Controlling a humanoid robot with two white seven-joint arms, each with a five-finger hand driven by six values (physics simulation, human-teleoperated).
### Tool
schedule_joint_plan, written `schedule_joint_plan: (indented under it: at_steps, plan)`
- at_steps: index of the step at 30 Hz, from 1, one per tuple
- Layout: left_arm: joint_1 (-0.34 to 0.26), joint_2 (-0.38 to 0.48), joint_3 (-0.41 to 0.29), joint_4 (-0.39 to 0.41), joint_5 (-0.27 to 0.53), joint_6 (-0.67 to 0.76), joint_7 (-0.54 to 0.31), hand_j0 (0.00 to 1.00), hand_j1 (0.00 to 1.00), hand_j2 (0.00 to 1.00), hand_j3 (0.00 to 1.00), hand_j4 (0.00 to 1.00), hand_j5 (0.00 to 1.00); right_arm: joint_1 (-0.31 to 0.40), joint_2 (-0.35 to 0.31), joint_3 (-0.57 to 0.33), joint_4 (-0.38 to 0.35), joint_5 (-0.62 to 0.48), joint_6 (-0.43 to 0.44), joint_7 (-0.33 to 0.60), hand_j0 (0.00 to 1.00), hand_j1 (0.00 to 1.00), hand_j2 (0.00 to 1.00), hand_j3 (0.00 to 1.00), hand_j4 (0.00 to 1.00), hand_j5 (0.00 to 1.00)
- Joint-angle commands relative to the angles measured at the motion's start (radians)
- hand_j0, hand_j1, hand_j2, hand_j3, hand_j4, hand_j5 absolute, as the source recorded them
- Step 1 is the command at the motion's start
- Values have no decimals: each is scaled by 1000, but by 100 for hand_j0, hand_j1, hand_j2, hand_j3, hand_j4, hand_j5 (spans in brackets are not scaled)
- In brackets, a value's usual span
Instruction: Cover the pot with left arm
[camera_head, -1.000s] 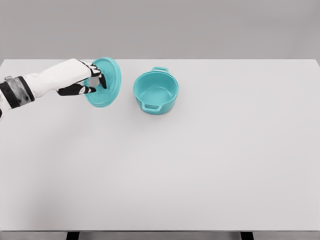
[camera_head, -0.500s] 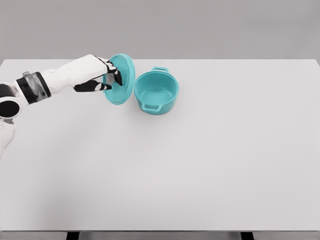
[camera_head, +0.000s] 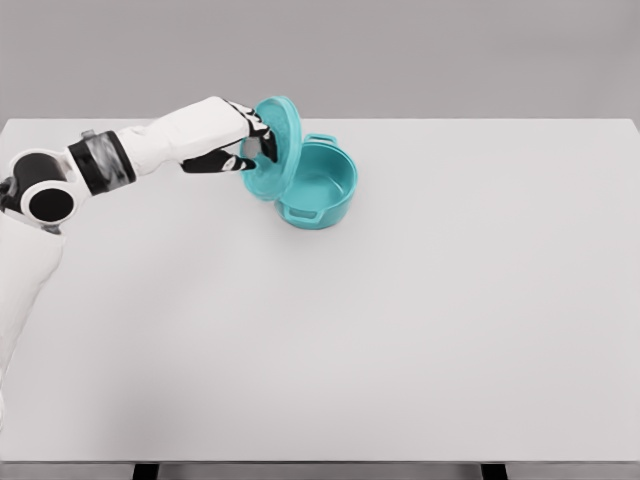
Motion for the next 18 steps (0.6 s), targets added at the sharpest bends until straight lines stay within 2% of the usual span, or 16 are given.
schedule_joint_plan:
  at_steps: [1, 10, 14, 18]
  plan:
    - [0, -20, -1, 0, -16, 3, 0, 46, 46, 46, 46, 46, 46, 0, 0, 0, 1, 0, 0, 0, 100, 100, 100, 100, 100, 100]
    - [-17, -55, -11, 0, -77, 3, 0, 46, 46, 46, 46, 46, 46, 0, 0, 0, 1, 0, 0, 0, 100, 100, 100, 100, 100, 100]
    - [-32, -73, -22, 41, -96, 3, 0, 46, 46, 46, 46, 46, 46, 0, 0, 0, 1, 0, 0, 0, 100, 100, 100, 100, 100, 100]
    - [-37, -86, -27, 44, -100, 3, 0, 46, 46, 46, 46, 46, 46, 0, 0, 0, 1, 0, 0, 0, 100, 100, 100, 100, 100, 100]
